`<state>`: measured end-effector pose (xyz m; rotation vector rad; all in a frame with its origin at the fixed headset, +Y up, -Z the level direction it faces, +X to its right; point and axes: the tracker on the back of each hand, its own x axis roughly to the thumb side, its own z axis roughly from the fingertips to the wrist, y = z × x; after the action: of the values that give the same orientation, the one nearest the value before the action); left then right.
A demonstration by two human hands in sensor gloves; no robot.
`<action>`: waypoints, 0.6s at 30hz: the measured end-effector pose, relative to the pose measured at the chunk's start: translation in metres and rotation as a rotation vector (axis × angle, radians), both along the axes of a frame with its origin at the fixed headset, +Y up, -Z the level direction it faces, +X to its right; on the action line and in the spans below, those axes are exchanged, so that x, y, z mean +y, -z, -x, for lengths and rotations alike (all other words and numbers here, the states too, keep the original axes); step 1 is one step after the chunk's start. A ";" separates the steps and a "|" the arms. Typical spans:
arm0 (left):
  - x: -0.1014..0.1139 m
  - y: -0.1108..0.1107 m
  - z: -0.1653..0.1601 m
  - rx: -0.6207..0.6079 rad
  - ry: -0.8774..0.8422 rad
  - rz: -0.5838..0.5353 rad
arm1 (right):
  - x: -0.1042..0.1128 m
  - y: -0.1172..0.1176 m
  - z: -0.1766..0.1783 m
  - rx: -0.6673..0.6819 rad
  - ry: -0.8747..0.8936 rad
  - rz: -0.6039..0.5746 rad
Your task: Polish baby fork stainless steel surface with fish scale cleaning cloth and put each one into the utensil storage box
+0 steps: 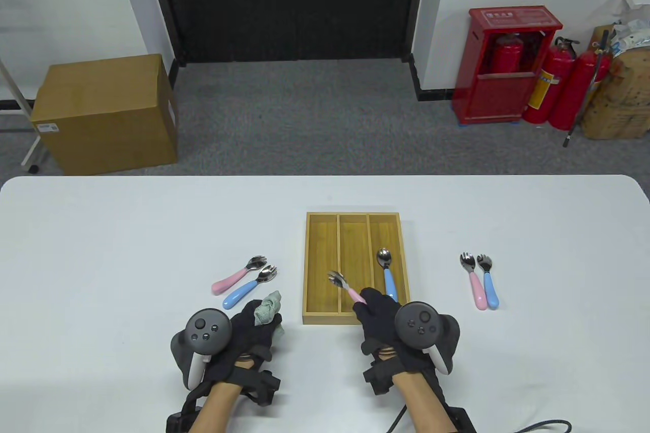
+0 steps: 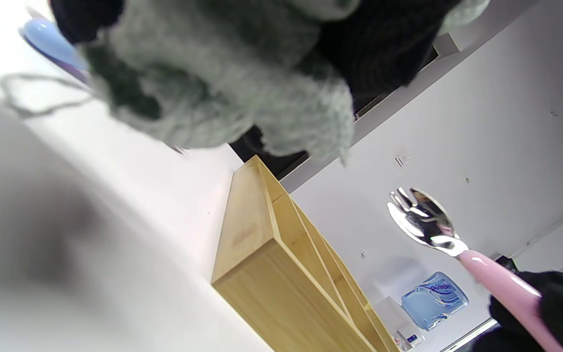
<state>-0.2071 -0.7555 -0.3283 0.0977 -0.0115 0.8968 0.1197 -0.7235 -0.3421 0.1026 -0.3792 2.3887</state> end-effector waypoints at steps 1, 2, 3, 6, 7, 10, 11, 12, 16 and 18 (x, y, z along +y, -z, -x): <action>0.000 0.000 -0.001 -0.009 0.001 -0.001 | 0.001 0.006 0.001 -0.041 -0.051 0.003; 0.000 -0.001 -0.003 -0.019 0.008 -0.004 | 0.000 0.012 0.003 -0.077 -0.104 0.016; 0.000 -0.001 -0.004 -0.025 0.012 -0.006 | -0.001 0.016 0.005 -0.094 -0.136 0.025; 0.002 -0.002 -0.010 -0.051 0.023 -0.013 | -0.009 0.036 0.015 -0.156 -0.250 0.140; 0.002 -0.002 -0.012 -0.062 0.023 -0.013 | -0.014 0.043 0.020 -0.166 -0.276 0.193; 0.003 -0.003 -0.017 -0.082 0.030 -0.017 | -0.020 0.055 0.033 -0.198 -0.335 0.220; 0.003 -0.003 -0.018 -0.090 0.035 -0.018 | -0.022 0.059 0.038 -0.206 -0.350 0.223; 0.003 -0.004 -0.019 -0.098 0.041 -0.021 | -0.024 0.063 0.042 -0.214 -0.358 0.225; 0.004 -0.004 -0.023 -0.116 0.061 -0.025 | -0.034 0.076 0.051 -0.215 -0.402 0.303; 0.004 -0.004 -0.024 -0.120 0.069 -0.026 | -0.039 0.080 0.052 -0.204 -0.425 0.361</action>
<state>-0.1834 -0.7515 -0.3247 0.0669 -0.1372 0.8326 0.0678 -0.7623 -0.4226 -0.2508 -0.0094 2.8576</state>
